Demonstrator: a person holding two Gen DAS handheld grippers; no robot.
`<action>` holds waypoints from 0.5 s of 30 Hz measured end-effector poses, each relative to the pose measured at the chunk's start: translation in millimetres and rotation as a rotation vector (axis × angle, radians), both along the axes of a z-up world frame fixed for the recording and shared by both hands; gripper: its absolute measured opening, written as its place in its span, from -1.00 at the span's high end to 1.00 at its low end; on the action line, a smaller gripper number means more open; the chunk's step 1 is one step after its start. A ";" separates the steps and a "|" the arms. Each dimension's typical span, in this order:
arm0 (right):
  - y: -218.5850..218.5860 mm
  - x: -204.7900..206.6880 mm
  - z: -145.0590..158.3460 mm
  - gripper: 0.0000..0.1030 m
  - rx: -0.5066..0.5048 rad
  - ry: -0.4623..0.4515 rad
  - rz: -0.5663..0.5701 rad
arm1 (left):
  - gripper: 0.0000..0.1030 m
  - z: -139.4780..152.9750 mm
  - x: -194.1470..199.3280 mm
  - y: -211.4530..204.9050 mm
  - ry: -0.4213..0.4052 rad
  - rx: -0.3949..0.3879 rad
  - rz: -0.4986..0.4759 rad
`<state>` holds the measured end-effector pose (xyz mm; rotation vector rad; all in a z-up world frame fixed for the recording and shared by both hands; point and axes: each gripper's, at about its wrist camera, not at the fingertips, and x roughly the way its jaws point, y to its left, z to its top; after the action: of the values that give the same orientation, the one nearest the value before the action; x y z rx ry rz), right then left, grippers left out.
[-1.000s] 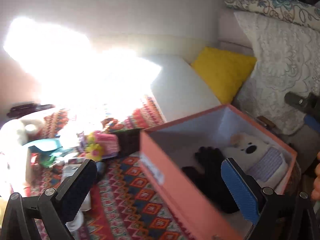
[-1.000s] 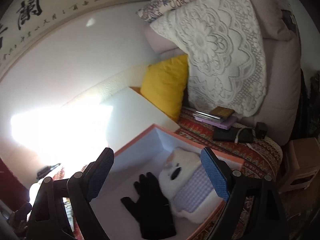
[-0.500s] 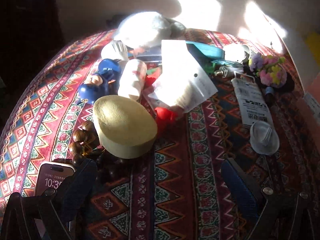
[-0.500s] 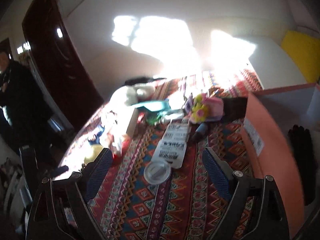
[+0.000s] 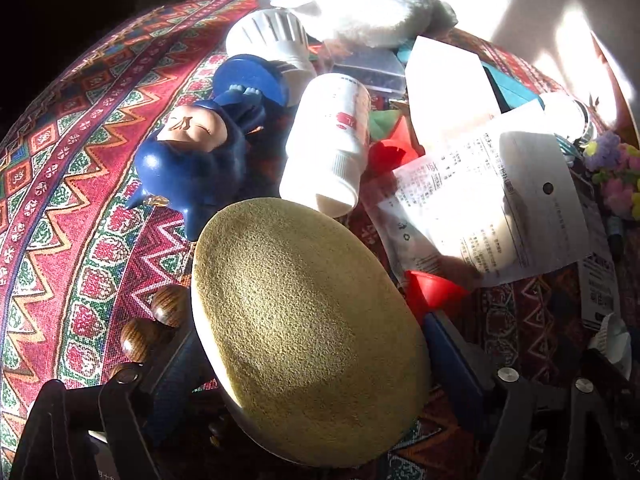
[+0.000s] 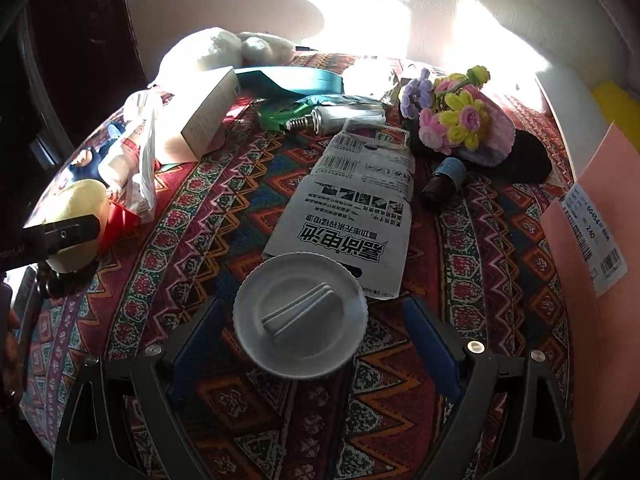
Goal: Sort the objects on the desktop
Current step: 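Grasp the white round lid with the right tool while the left tool grasps the yellow sponge, then carry the lid and yellow sponge to the pink box and release them inside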
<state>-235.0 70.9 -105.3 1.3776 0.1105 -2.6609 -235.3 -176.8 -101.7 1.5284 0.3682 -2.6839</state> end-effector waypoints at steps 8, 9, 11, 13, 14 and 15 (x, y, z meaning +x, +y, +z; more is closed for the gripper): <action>9.8 0.9 13.7 -0.27 -0.072 -0.003 0.000 | -0.54 47.0 45.9 16.6 0.160 0.007 -0.032; 12.4 3.0 18.8 -0.27 -0.089 0.003 -0.002 | -0.54 53.5 50.7 20.1 0.180 0.000 -0.042; 15.3 9.7 31.0 -0.27 -0.108 0.027 0.002 | -0.54 67.4 63.2 30.4 0.222 -0.027 -0.056; 18.2 17.5 43.9 -0.27 -0.123 0.055 0.006 | -0.54 77.0 72.7 38.9 0.253 -0.044 -0.074; 20.0 22.6 49.9 -0.27 -0.132 0.066 0.008 | -0.54 80.8 77.1 43.6 0.264 -0.047 -0.085; 21.7 27.7 56.0 -0.27 -0.141 0.078 0.010 | -0.54 83.7 80.5 47.8 0.273 -0.052 -0.096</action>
<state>-207.3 92.6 -49.3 1.2276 -0.0608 -2.6573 -154.8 -129.0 -17.9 1.1971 0.2339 -2.9587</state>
